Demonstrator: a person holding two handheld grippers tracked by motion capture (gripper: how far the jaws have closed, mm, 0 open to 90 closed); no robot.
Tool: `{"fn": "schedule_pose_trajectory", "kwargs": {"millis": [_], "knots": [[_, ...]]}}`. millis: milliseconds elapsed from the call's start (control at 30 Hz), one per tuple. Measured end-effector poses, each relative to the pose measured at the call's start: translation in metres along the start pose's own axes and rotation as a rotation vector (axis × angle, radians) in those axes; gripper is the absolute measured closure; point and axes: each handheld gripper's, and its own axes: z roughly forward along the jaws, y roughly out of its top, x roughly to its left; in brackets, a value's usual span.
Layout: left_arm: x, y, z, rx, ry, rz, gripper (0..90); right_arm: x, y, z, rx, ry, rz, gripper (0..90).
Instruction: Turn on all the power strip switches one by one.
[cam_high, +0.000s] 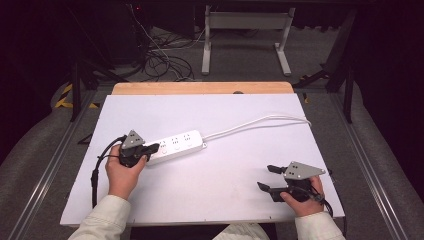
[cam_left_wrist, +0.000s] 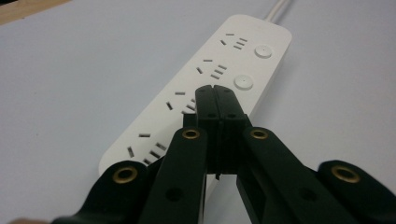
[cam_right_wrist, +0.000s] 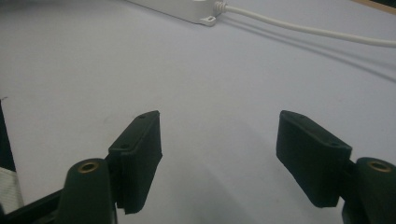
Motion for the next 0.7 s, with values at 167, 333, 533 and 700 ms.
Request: {"fn": "schedule_pose_trajectory", "kwargs": {"millis": [167, 333, 533, 700], "knots": [[-0.004, 0.002, 0.010, 0.014, -0.015, -0.002, 90.0, 0.000, 0.000, 0.000, 0.001, 0.000, 0.002, 31.5], [-0.006, 0.004, 0.020, 0.030, -0.012, -0.005, 90.0, 0.000, 0.000, 0.000, 0.000, 0.001, 0.003, 31.5], [-0.006, 0.003, 0.027, 0.043, -0.013, 0.005, 90.0, 0.000, 0.000, 0.000, 0.001, 0.001, 0.003, 31.5], [-0.007, 0.003, 0.030, 0.050, -0.013, 0.003, 90.0, 0.000, -0.001, 0.000, 0.001, 0.001, 0.002, 31.4]]}}
